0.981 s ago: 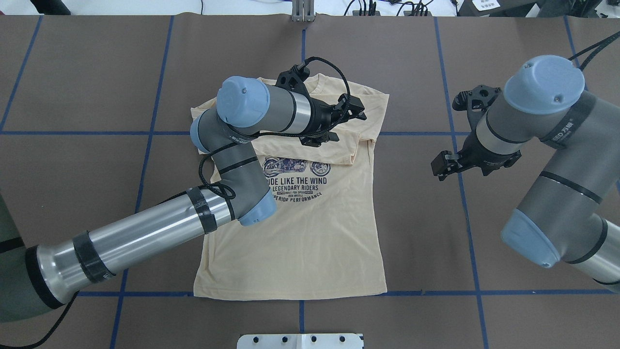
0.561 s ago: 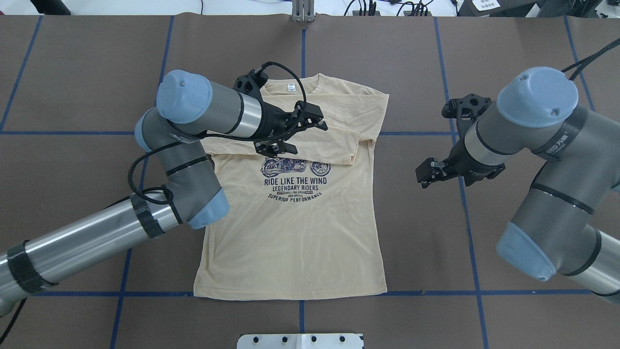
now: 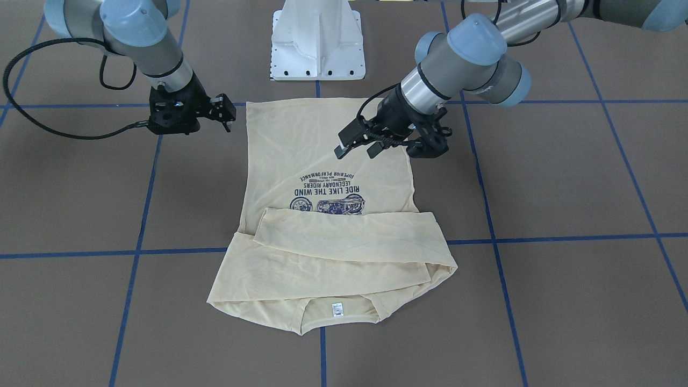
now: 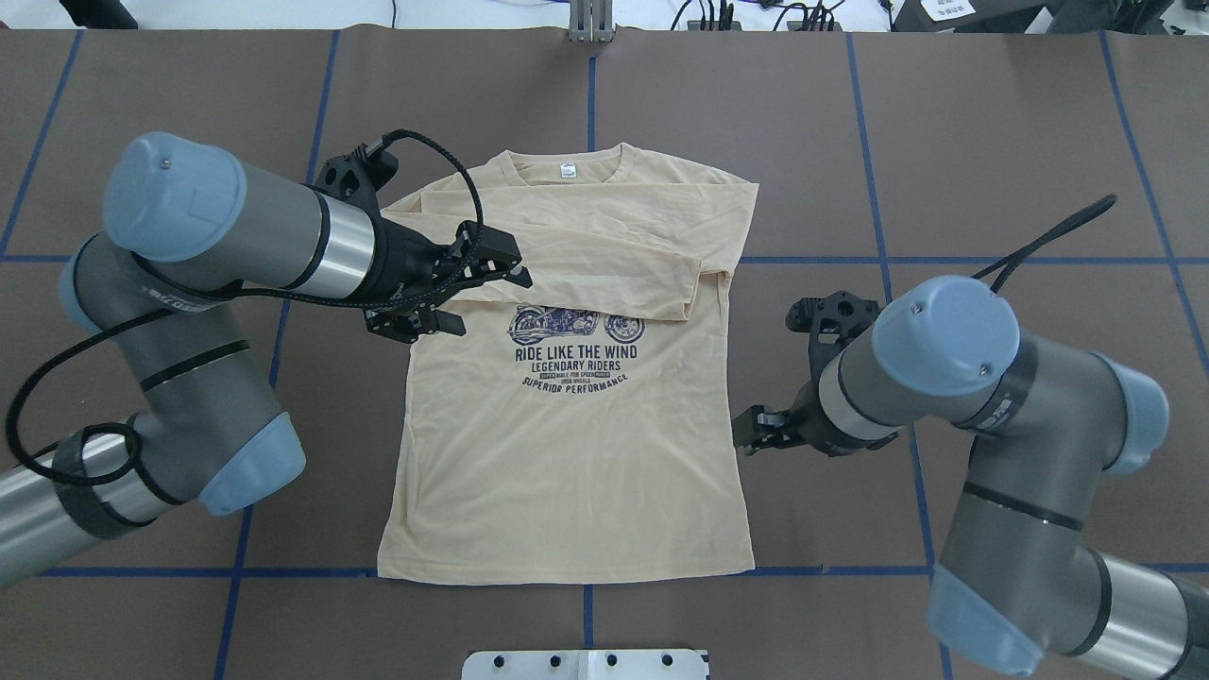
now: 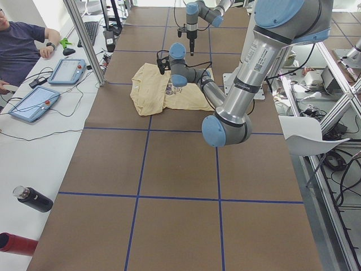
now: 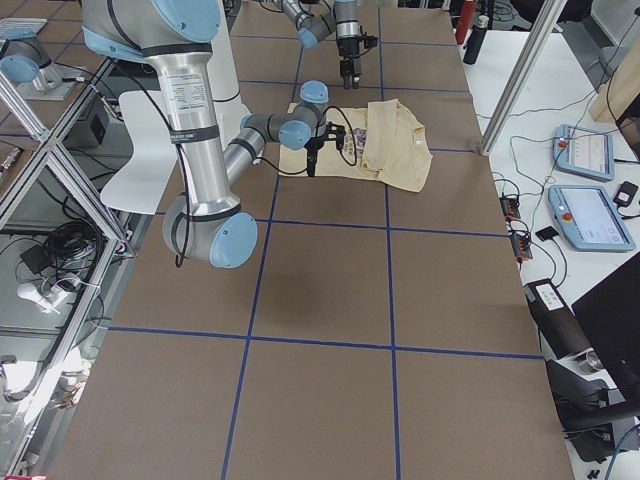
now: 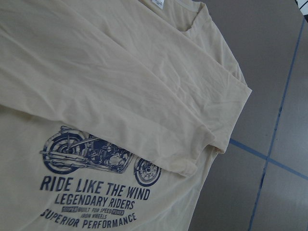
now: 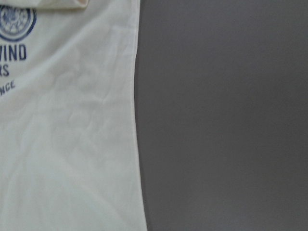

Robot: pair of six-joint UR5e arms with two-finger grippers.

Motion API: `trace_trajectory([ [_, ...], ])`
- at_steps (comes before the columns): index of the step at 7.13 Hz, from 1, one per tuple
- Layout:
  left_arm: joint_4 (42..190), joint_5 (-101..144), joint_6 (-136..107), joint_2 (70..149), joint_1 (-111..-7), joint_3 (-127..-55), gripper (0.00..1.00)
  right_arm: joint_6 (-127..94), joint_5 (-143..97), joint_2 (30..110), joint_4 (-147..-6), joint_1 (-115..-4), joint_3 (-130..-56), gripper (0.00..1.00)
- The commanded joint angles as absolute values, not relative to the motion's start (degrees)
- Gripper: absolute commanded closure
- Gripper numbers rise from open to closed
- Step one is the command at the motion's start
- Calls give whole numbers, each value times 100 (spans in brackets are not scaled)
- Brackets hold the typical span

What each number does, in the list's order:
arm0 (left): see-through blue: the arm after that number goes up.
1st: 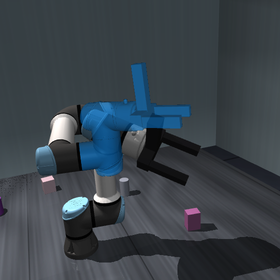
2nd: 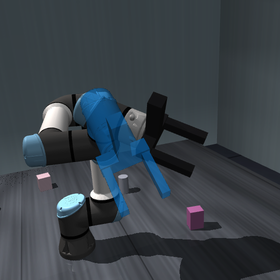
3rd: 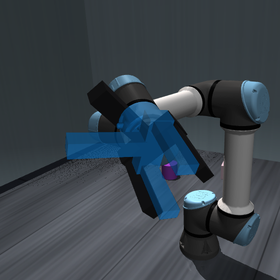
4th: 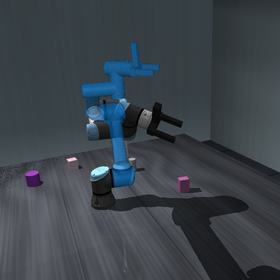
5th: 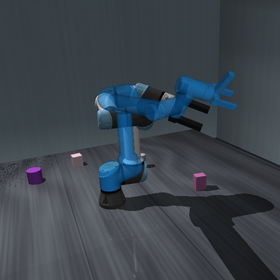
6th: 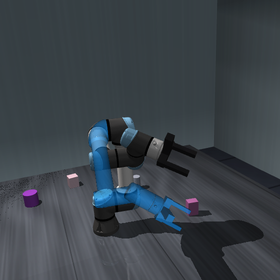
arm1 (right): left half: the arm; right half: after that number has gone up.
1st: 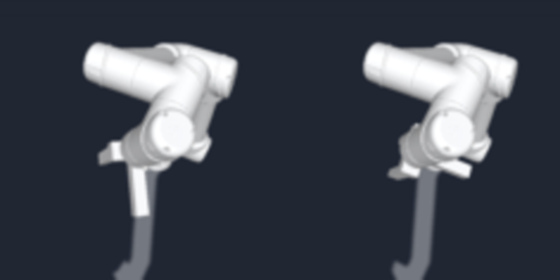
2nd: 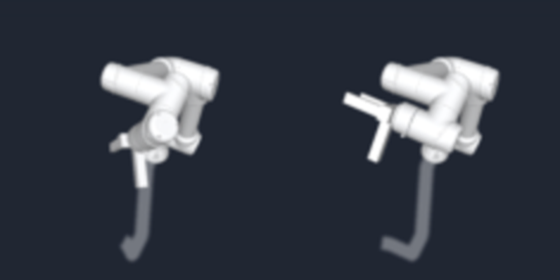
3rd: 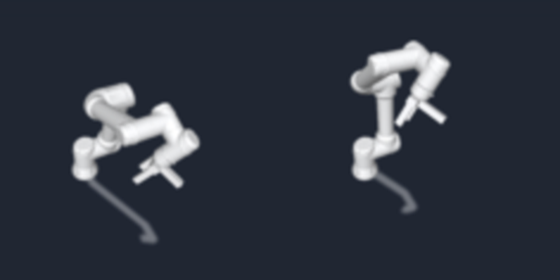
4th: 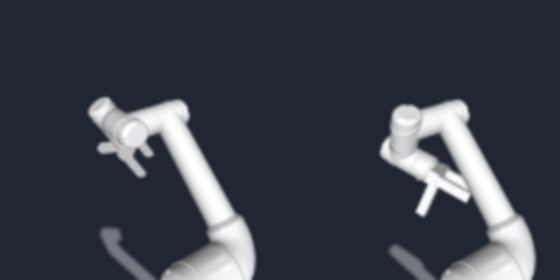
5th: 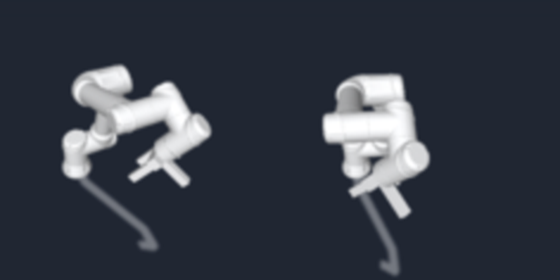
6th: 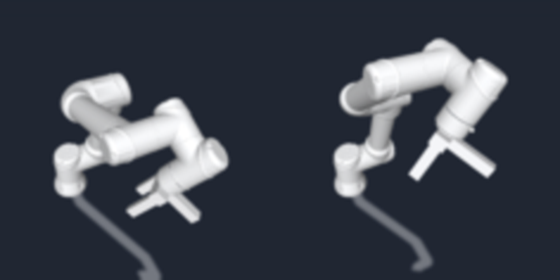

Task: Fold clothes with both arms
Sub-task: 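Release the sleeve and move the left gripper toward the near hem while right gripper lowers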

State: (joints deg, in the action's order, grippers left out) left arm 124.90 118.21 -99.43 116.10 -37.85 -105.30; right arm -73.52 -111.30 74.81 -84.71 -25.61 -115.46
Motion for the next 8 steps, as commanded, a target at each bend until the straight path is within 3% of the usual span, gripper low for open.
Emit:
trace_trajectory([
  [1,12103,11812,-9538,10980,-3762,-11222,0,-7796,-10750,7453,-8244,-1918,-11514,0],
  [6,12120,11821,-9203,10601,-3779,-11206,0,-7787,-10810,7330,-8253,-1521,-11171,5],
  [7,12111,11821,-9202,10591,-3797,-11206,0,-7787,-10819,7339,-8253,-1529,-11171,12],
  [8,12111,11821,-9211,10591,-3797,-11206,0,-7787,-10819,7348,-8253,-1529,-11145,26],
])
